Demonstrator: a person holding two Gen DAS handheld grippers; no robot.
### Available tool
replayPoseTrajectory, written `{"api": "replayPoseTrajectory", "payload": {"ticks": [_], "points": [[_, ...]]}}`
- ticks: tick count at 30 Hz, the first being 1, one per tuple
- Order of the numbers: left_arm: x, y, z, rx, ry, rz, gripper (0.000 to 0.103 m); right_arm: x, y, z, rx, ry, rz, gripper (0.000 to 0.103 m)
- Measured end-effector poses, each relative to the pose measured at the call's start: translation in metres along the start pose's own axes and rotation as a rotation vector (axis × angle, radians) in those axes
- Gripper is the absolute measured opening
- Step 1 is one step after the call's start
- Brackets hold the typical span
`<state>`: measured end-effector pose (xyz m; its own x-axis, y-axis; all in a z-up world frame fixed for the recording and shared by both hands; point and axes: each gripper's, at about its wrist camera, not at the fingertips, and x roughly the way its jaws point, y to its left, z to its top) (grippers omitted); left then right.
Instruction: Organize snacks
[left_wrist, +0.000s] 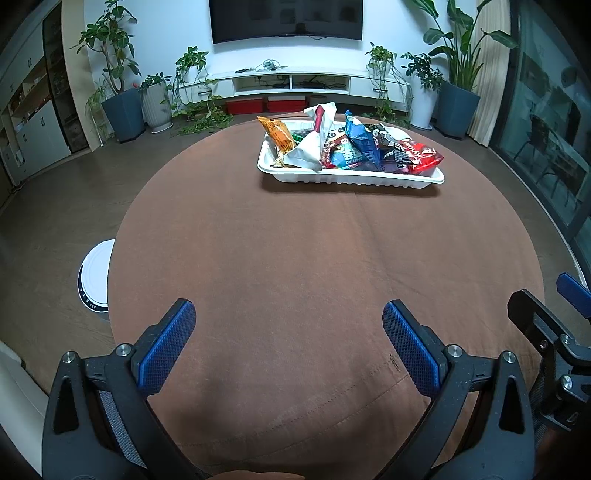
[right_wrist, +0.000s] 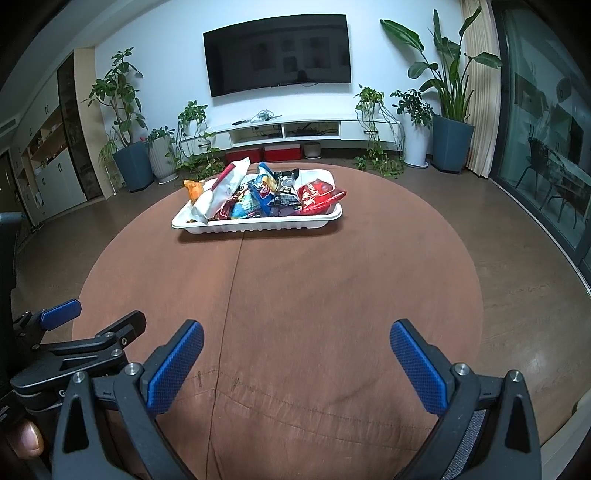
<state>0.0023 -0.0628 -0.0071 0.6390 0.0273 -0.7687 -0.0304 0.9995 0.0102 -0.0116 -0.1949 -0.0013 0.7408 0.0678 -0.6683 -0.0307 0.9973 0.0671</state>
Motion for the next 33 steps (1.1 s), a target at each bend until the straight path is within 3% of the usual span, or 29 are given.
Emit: {"api": "replayPoseTrajectory", "payload": {"ticks": [33], "points": [[-0.0002, -0.0019, -0.0027, 0.002, 0.003, -0.004, 0.103, 0.0062, 0.0018, -0.0072, 0.002, 0.015, -0.001, 0.103]]}}
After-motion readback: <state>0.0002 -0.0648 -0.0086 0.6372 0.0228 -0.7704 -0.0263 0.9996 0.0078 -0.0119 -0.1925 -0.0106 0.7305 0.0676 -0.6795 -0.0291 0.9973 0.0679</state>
